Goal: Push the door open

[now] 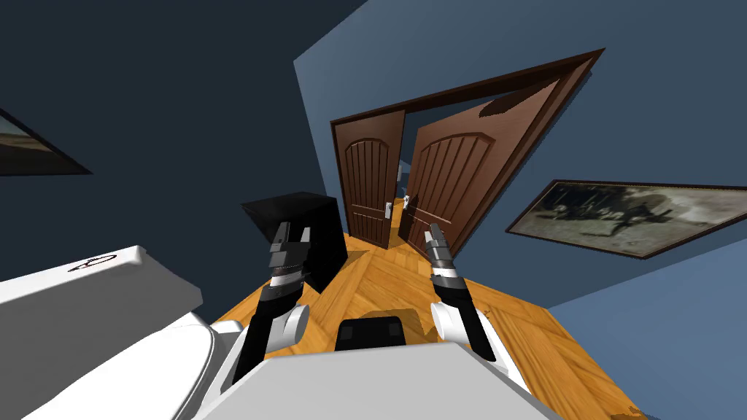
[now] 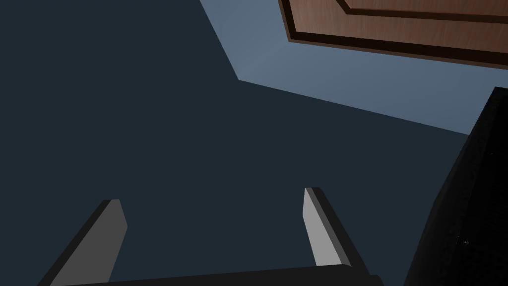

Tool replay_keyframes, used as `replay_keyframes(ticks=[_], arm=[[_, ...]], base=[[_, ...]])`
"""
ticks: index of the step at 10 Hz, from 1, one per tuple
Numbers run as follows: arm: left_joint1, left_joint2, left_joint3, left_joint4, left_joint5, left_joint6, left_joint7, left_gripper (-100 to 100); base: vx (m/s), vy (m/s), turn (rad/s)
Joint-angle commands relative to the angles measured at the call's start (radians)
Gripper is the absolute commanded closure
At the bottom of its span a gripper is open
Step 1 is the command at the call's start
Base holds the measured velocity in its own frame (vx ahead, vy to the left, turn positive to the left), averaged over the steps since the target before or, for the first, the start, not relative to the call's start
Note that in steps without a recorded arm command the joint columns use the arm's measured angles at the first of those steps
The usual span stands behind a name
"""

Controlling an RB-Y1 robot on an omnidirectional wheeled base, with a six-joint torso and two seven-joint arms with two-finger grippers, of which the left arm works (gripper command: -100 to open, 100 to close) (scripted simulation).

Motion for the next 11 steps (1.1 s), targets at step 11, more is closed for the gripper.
replay_keyframes(ticks=[11], arm=[[-0.131,0.064,-0.031,0.244,0.045,0.052,-0.048,-100]], base=[[0.132,-0.033,-0.069]])
